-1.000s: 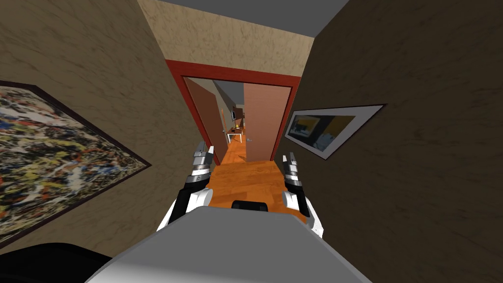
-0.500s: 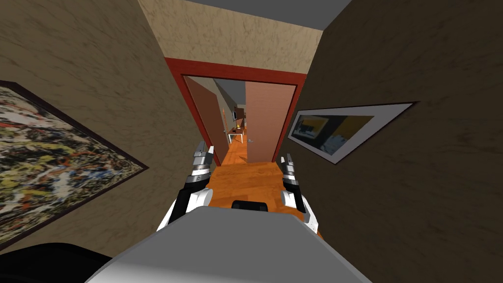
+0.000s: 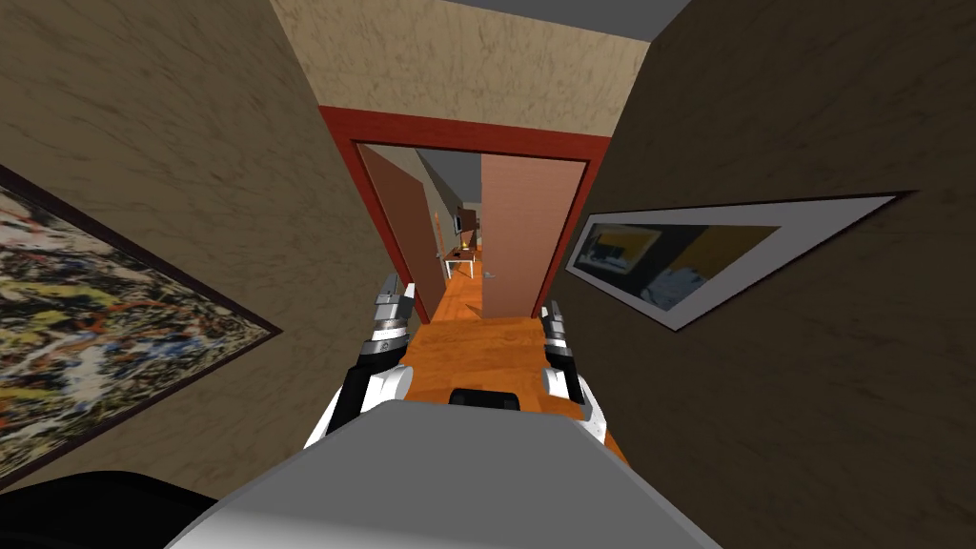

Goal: Push the door open

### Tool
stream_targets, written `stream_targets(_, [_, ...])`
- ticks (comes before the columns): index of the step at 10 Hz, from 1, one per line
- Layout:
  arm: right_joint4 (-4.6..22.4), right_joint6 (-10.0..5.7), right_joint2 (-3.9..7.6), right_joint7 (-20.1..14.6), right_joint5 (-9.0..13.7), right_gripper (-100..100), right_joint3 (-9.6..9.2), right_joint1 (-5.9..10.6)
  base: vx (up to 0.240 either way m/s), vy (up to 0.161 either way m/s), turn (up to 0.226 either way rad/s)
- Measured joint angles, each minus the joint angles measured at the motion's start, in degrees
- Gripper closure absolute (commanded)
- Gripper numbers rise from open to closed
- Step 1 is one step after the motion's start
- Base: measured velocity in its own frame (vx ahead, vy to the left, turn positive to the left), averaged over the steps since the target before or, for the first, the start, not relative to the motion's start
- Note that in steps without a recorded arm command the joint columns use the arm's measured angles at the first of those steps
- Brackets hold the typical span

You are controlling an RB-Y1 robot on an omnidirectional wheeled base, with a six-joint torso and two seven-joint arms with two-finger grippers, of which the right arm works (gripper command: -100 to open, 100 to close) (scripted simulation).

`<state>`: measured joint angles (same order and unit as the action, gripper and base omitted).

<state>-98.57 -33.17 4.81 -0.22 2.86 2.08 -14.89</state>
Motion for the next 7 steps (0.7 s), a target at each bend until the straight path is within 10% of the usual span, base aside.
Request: stream_targets(7, [10.22,-2.26,0.43,0.02,0.25,-100,0.14,4.03,0.091,0.038,0.039])
